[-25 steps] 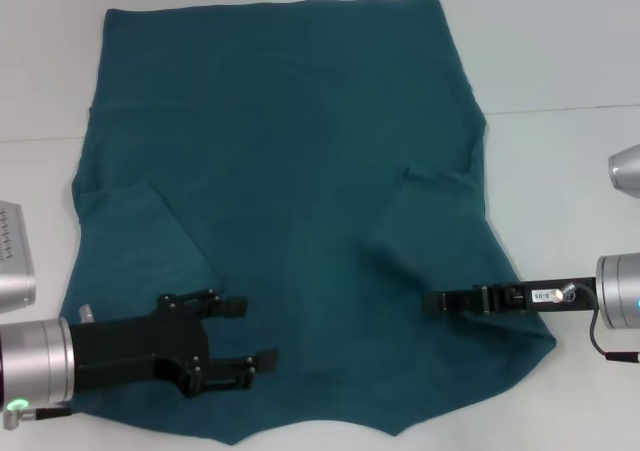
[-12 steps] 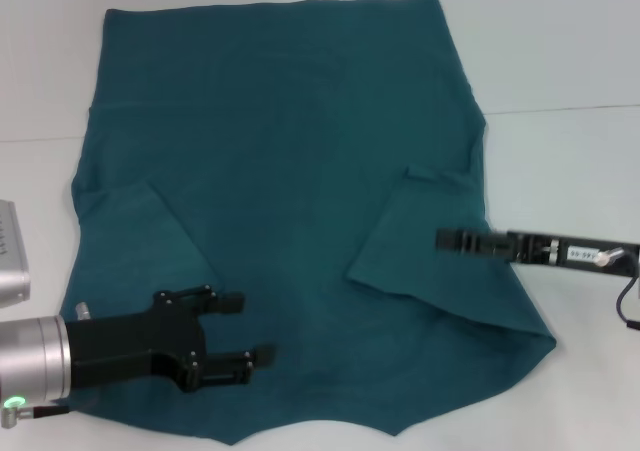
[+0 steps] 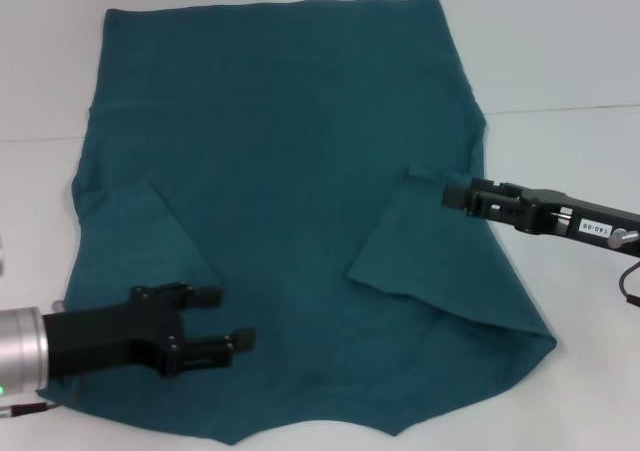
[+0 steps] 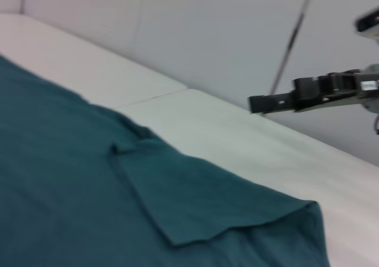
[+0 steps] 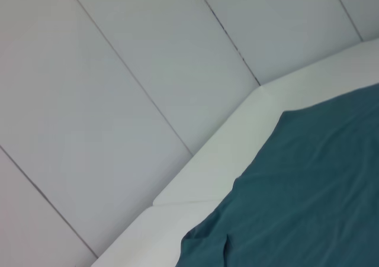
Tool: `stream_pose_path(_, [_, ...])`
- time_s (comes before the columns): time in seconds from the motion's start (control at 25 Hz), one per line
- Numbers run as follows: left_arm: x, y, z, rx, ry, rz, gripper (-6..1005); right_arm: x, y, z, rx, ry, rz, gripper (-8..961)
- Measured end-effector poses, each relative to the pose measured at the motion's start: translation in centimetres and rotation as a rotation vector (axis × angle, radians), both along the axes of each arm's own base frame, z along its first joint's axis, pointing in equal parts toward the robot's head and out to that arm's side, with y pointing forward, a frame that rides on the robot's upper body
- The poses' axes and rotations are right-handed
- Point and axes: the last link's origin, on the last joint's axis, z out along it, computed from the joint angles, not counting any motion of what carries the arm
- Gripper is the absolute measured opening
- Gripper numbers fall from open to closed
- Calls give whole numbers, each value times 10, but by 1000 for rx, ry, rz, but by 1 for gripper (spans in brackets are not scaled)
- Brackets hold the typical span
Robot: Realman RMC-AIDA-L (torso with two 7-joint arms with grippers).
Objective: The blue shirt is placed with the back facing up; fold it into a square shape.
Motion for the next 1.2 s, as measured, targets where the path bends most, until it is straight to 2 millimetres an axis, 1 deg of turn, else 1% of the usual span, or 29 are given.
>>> stream_pose_path(0.16, [-8,-2,12,19,1,79,829,1,2,3,14,-8,-1,906])
stream_pose_path(0.28, [-20,-1,26,66,-8,189,829,4,3,6,25,-10,-16,939])
stream_pose_path(0.4, [-36,2,43,113,-26,337,828,5,5,9,39,-2,-28,938])
stream_pose_path(0.56, [-52,3,59,159,-47,462,826,5,7,11,40,10,-40,938])
stream_pose_path(0.72, [-68,3,66,185,-29,583,824,4,8,13,37,19,-49,939])
stream_pose_path(0.84, [-76,1,66,186,-9,634,824,3,8,14,31,29,-53,938])
stream_pose_path(1.2, [-87,-3,65,176,46,703,823,2,8,14,25,33,-54,939])
